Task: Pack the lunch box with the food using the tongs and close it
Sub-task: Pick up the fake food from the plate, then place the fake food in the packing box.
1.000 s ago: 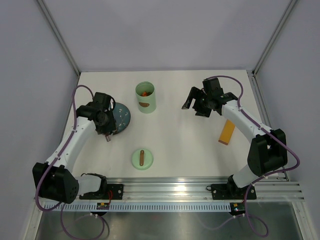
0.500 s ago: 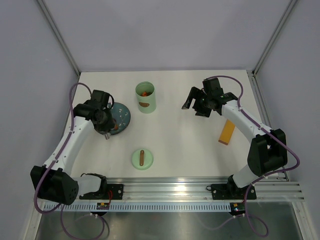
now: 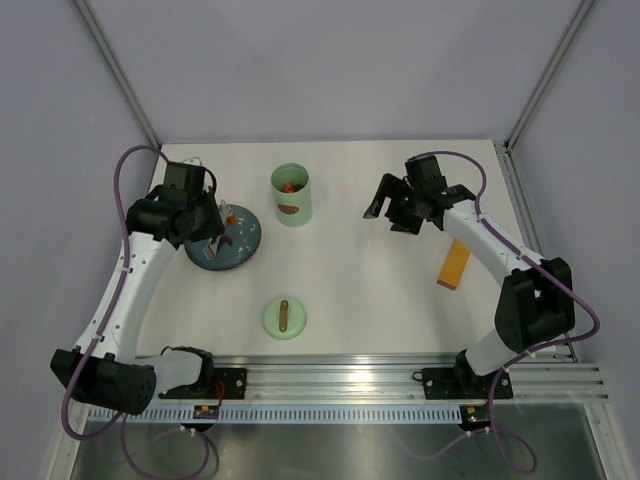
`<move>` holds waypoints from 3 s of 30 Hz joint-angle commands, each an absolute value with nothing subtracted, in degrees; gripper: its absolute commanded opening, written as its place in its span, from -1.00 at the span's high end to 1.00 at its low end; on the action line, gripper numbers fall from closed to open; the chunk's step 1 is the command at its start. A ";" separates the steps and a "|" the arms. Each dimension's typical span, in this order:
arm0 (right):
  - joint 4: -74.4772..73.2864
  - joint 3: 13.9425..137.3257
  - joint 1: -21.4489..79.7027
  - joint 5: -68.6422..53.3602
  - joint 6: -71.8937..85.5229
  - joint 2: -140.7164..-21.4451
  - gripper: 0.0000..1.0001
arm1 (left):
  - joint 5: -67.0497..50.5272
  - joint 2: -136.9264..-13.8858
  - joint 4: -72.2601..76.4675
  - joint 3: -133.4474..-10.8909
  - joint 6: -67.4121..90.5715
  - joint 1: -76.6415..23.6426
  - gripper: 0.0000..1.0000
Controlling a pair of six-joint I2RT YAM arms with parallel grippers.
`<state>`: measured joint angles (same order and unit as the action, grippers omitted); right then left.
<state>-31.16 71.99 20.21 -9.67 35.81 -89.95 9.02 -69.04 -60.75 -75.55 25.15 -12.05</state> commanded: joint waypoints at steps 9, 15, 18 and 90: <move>-30.58 73.30 20.74 -9.32 35.33 -89.21 -0.77 | 0.61 -74.87 -50.10 -90.61 23.99 -16.42 1.00; -31.29 73.30 20.74 -8.70 35.16 -88.51 -0.77 | 0.35 -81.03 -47.55 -94.91 23.99 -18.54 1.00; -31.38 73.48 20.83 -8.53 35.16 -88.51 -0.77 | -1.67 -83.67 -47.46 -96.15 24.17 -19.16 1.00; -29.35 71.98 20.83 -10.11 34.89 -90.18 -0.76 | 13.36 -70.84 -51.33 -62.84 21.53 -7.82 0.10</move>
<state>-31.05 71.99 20.21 -10.09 35.75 -90.83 14.68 -70.61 -54.11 -62.70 22.41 -7.81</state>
